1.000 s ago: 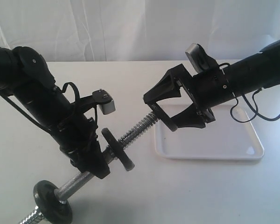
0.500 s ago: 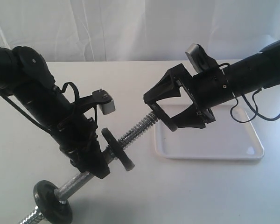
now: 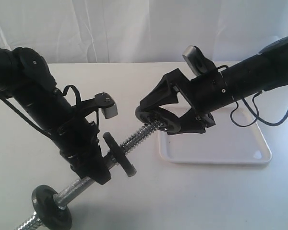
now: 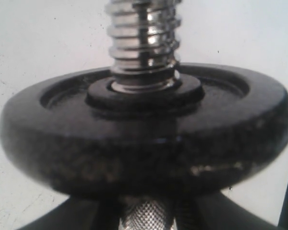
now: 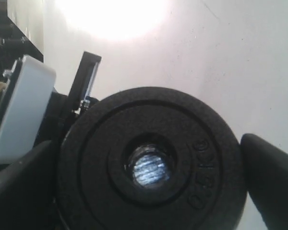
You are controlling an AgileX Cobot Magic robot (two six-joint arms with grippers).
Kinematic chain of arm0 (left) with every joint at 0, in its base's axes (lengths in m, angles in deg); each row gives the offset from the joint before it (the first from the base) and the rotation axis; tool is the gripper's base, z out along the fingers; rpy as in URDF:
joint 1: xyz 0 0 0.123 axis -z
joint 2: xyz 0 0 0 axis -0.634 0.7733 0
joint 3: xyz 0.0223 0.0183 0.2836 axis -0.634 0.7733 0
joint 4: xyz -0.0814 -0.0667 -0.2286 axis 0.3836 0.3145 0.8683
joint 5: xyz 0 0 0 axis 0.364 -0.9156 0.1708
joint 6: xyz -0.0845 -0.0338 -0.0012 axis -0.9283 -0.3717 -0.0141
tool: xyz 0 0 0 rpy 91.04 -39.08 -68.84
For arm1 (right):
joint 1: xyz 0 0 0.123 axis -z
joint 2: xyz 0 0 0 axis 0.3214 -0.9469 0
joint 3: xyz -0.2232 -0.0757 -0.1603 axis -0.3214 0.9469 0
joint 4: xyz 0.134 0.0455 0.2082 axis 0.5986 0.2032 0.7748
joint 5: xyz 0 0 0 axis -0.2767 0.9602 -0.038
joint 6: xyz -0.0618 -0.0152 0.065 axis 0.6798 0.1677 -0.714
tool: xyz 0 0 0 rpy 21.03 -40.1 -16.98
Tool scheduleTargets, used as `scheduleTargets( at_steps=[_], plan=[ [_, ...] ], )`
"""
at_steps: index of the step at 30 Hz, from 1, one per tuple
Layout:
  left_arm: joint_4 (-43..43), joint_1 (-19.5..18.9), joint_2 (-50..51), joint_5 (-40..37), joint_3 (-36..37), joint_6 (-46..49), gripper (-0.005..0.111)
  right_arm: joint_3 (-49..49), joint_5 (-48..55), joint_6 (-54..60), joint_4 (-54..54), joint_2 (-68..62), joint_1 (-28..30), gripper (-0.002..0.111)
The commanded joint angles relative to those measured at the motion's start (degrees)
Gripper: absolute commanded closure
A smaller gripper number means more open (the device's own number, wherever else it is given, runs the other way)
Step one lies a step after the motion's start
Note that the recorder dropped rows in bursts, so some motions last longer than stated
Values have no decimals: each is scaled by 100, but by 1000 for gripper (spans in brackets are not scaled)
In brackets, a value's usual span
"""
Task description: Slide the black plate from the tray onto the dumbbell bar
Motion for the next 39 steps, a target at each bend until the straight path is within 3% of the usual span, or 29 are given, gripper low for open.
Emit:
scheduleTargets(
  at_steps=[1, 15, 39],
  plan=[
    [981, 4, -287, -290, -135, 57, 107, -3, 358, 14, 295, 98, -123, 108],
    [1106, 4, -287, -15, -135, -557, 107, -3, 358, 489, 700, 98, -122, 108],
    [1906, 4, -287, -26, -135, -568, 107, -3, 358, 1194, 1507, 62, -122, 108]
  ],
)
